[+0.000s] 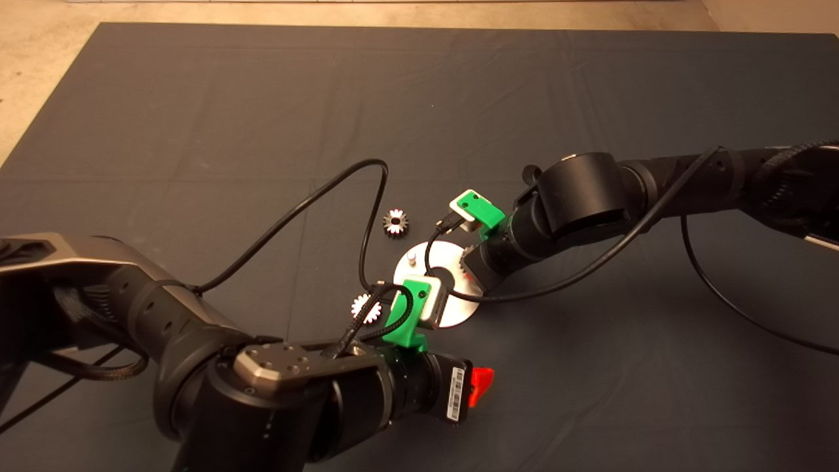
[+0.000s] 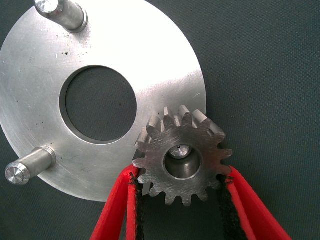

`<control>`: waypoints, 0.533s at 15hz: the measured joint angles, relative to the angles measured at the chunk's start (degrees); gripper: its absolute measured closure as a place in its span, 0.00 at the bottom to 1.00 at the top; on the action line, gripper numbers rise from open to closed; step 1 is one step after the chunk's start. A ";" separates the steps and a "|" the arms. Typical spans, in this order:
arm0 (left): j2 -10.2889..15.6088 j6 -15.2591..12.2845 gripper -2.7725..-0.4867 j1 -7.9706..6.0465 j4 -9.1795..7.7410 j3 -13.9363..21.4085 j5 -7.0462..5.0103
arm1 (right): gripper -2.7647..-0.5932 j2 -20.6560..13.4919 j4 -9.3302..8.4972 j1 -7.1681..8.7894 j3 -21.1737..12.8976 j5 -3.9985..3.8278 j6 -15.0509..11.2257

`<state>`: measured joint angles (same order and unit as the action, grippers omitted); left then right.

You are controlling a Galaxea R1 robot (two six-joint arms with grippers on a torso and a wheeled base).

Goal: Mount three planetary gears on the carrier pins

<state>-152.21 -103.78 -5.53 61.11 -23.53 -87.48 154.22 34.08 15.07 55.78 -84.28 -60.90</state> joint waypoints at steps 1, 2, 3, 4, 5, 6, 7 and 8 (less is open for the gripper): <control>0.00 0.00 0.24 0.00 0.00 0.00 0.00 | 0.91 0.00 0.15 0.00 0.00 -0.03 0.00; 0.00 0.00 0.24 0.00 0.00 0.00 0.00 | 0.91 0.05 0.39 -0.09 0.00 -0.16 0.00; 0.00 0.00 0.24 0.00 0.00 0.00 0.00 | 0.90 0.07 0.49 -0.24 0.00 -0.21 0.00; 0.00 0.00 0.24 0.00 0.00 0.00 0.00 | 0.90 0.07 0.59 -0.30 0.00 -0.20 0.00; 0.00 0.00 0.24 0.00 0.02 0.00 0.00 | 0.89 0.07 0.63 -0.30 0.00 -0.17 0.00; 0.00 0.00 0.24 0.00 0.02 0.00 0.00 | 0.89 0.07 0.63 -0.30 0.00 -0.20 0.00; 0.00 0.00 0.24 0.00 0.02 0.00 0.00 | 0.87 0.07 0.63 -0.30 0.00 -0.25 0.00; 0.00 0.00 0.24 0.00 0.02 0.00 0.00 | 0.86 0.07 0.63 -0.30 0.00 -0.25 0.00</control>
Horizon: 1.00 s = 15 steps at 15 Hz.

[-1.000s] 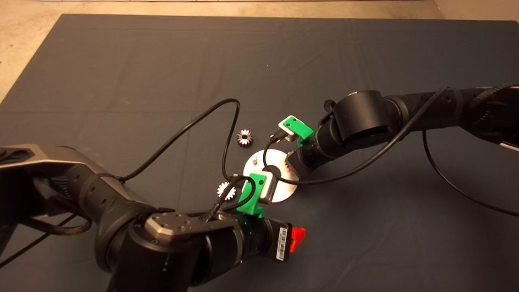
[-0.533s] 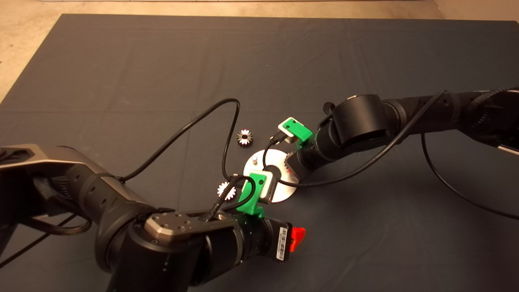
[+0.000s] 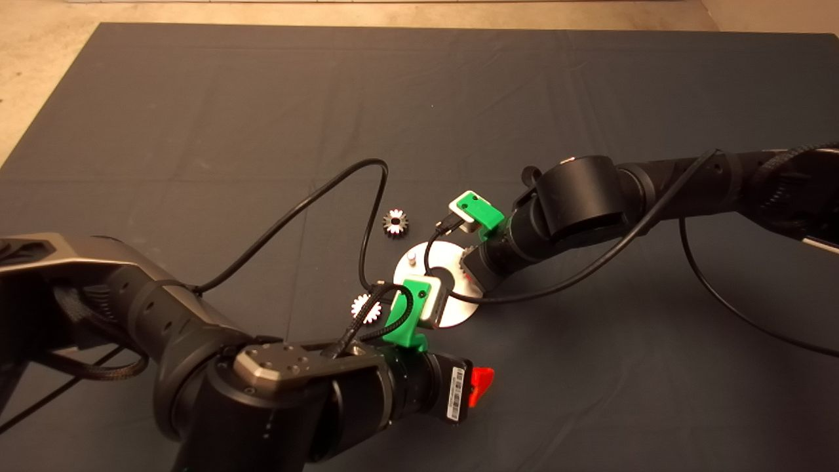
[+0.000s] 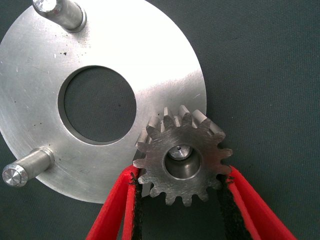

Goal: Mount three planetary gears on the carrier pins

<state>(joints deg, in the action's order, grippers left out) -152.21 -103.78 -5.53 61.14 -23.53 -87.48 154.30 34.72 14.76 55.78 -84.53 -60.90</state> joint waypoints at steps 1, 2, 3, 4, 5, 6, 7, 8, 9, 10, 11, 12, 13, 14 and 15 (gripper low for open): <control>0.00 0.00 0.24 0.00 0.00 0.00 0.00 | 0.86 0.00 0.01 0.00 0.00 0.00 0.00; 0.00 0.00 0.24 0.00 0.00 0.00 0.00 | 0.86 0.00 0.00 0.00 0.00 0.00 0.00; 0.00 0.00 0.24 0.00 0.00 0.00 0.00 | 0.86 0.00 0.01 0.00 0.00 -0.03 0.00; 0.00 0.00 0.24 0.00 0.00 0.00 0.00 | 0.84 0.00 0.01 0.00 0.00 -0.12 0.00; 0.00 0.00 0.24 0.00 0.00 0.00 0.00 | 0.83 0.02 0.01 0.00 0.00 -0.34 0.00; 0.00 0.00 0.24 0.00 0.02 0.00 0.00 | 0.80 0.02 0.06 0.01 0.00 -0.56 0.00; 0.00 0.00 0.24 0.00 0.09 0.00 0.00 | 0.79 0.00 0.17 0.01 -0.05 -1.27 0.00; 0.00 0.01 0.24 0.00 0.27 0.00 0.00 | 0.77 0.02 0.23 0.06 -0.05 -1.77 0.00; 0.00 0.00 0.24 0.00 0.41 0.00 0.00 | 0.74 0.03 0.26 0.06 -0.11 -2.40 0.00; 0.00 0.00 0.24 0.00 0.41 0.00 0.00 | 0.73 0.09 0.28 0.06 -0.11 -2.62 0.00; 0.00 0.01 0.24 0.00 0.45 0.00 0.00 | 0.70 0.22 0.32 0.04 -0.11 -2.79 0.00; 0.00 0.02 0.24 0.00 0.46 0.00 0.00 | 0.67 0.17 0.32 0.01 -0.16 -2.83 0.00; 0.00 0.02 0.24 0.00 0.50 0.00 0.00 | 0.67 0.17 0.34 0.01 -0.47 -2.99 0.00; 0.00 0.01 0.24 0.00 0.63 0.00 0.00 | 0.65 0.17 0.34 0.00 -1.08 -2.97 0.00; 0.00 0.02 0.24 0.00 0.82 0.00 0.00 | 0.60 0.15 0.34 0.00 -1.84 -2.97 0.00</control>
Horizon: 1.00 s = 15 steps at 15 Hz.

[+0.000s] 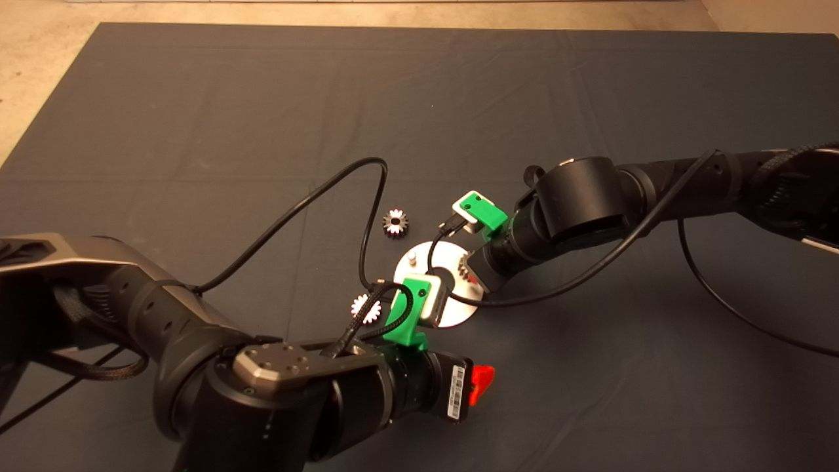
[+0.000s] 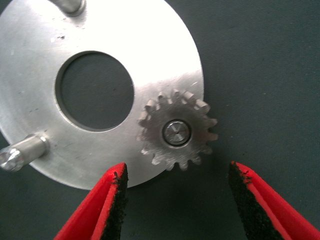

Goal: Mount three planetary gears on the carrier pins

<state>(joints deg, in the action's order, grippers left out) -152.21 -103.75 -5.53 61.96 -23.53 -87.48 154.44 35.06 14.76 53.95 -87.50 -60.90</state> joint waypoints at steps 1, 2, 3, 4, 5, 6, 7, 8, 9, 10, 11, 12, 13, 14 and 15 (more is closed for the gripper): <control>0.00 0.00 0.24 0.00 0.01 0.00 0.00 | 0.59 0.00 0.00 0.00 -0.60 0.00 -0.01; 0.01 0.00 0.24 0.00 0.01 0.00 0.00 | 0.56 -0.01 0.00 0.00 -1.21 0.00 -0.01; 0.01 0.00 0.24 0.00 0.01 0.00 0.00 | 0.54 -0.06 0.00 0.01 -1.91 0.02 -0.04; 0.01 0.00 0.24 0.00 0.03 0.00 0.00 | 0.52 -0.17 0.00 0.00 -2.36 0.02 -0.04; 0.01 0.00 0.24 0.00 0.03 0.00 0.00 | 0.48 -0.33 0.00 0.01 -2.47 0.02 -0.04; 0.01 0.00 0.24 0.00 0.03 -0.01 0.00 | 0.47 -0.55 0.00 0.01 -2.47 0.02 -0.04; 0.01 0.00 0.24 0.00 0.01 -0.22 0.02 | 0.46 -1.33 0.00 0.02 -2.74 0.10 -0.04; 0.12 0.01 0.24 0.00 0.03 -0.50 0.01 | 0.46 -2.42 0.00 0.04 -3.31 0.11 -0.10; 0.32 0.01 0.24 0.00 0.03 -0.61 0.00 | 0.46 -4.74 0.00 0.04 -4.91 0.13 -0.52; 0.34 0.04 0.24 0.00 0.05 -0.63 -0.04 | 0.46 -6.90 0.00 0.09 -6.79 -0.04 -1.08; 0.34 0.09 0.24 0.02 0.03 -0.63 0.00 | 0.46 -9.44 -0.01 0.50 -10.07 -0.23 -2.30; 0.67 0.32 0.24 0.02 0.03 -0.63 0.00 | 0.46 -12.02 -0.02 1.45 -14.14 -0.26 -3.75; 1.06 0.67 0.24 0.02 0.03 -0.61 0.05 | 0.46 -14.66 -0.04 3.07 -18.68 -0.23 -5.10; 1.76 1.02 0.24 0.16 0.03 -0.61 0.02 | 0.46 -17.88 -0.04 4.98 -23.39 0.05 -6.45; 2.30 1.67 0.24 0.33 0.01 -0.54 0.00 | 0.46 -20.45 -0.06 5.79 -25.72 0.38 -7.09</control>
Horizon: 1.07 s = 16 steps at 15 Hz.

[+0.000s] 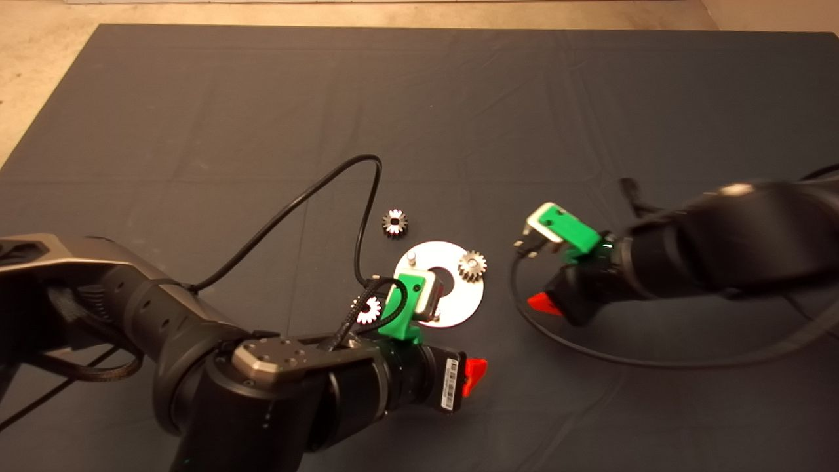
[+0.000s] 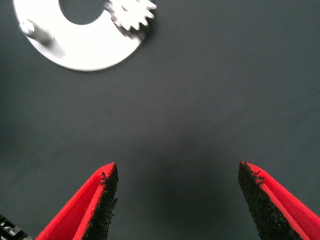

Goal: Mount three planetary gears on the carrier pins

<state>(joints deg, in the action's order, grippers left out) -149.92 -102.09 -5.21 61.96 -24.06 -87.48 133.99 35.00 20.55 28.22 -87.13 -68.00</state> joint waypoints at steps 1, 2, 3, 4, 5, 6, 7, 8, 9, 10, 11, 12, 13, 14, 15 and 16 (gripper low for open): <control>0.63 1.08 0.24 -0.02 -0.04 0.17 -0.11 | 0.46 -6.37 -0.02 0.79 -2.91 0.31 -1.05; 0.76 2.05 0.24 -0.02 -0.22 0.27 -0.22 | 0.46 -11.72 -0.04 1.23 -3.64 0.16 -1.70; 0.71 2.84 0.24 -0.06 -0.65 0.45 -0.17 | 0.46 -15.94 0.00 1.76 -3.78 0.11 -2.35; 0.67 3.86 0.24 -0.05 -0.96 0.61 0.24 | 0.46 -18.76 0.00 1.83 -3.98 -0.11 -2.62; 1.28 5.10 0.24 -0.05 -1.56 0.76 0.30 | 0.46 -19.89 0.21 1.49 -4.36 0.00 -2.84; 2.55 6.75 0.24 -0.06 -2.17 0.81 0.20 | 0.46 -19.89 0.38 1.23 -4.44 0.10 -2.84; 4.05 8.80 0.24 -0.03 -2.43 0.83 0.11 | 0.46 -19.35 2.12 -1.04 -4.68 0.81 -2.87; 5.21 10.06 0.24 -0.05 -2.65 0.83 -0.02 | 0.46 -18.53 5.74 -4.81 -4.81 1.16 -3.02; 6.20 11.41 0.24 -0.06 -2.80 0.83 -0.23 | 0.46 -18.08 9.49 -7.27 -4.83 1.22 -3.09; 6.55 12.16 0.24 -0.06 -3.01 0.91 -0.18 | 0.46 -17.45 14.64 -10.60 -4.83 1.18 -3.30; 6.66 12.84 0.24 -0.05 -3.18 1.37 -0.11 | 0.46 -16.54 17.32 -13.71 -4.83 1.10 -3.46; 7.07 13.42 0.24 -0.06 -3.45 1.90 0.02 | 0.46 -14.83 18.81 -16.76 -4.83 1.03 -3.59; 7.42 14.13 0.24 -0.06 -3.50 2.10 0.00 | 0.46 -12.88 19.98 -18.82 -4.83 1.18 -3.70; 7.81 14.72 0.24 -0.05 -3.50 2.10 -0.02 | 0.46 -11.78 20.74 -19.63 -4.88 1.84 -3.74; 8.38 15.88 0.24 -0.05 -3.64 2.10 -0.01 | 0.46 -11.63 21.12 -19.58 -4.97 2.37 -3.85; 9.04 16.55 0.24 -0.06 -3.67 2.10 -0.04 | 0.46 -11.74 21.37 -19.43 -4.99 2.52 -3.88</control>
<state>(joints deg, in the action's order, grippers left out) -140.87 -85.54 -5.26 58.30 -21.97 -87.52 122.25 56.37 1.12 23.24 -84.60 -71.88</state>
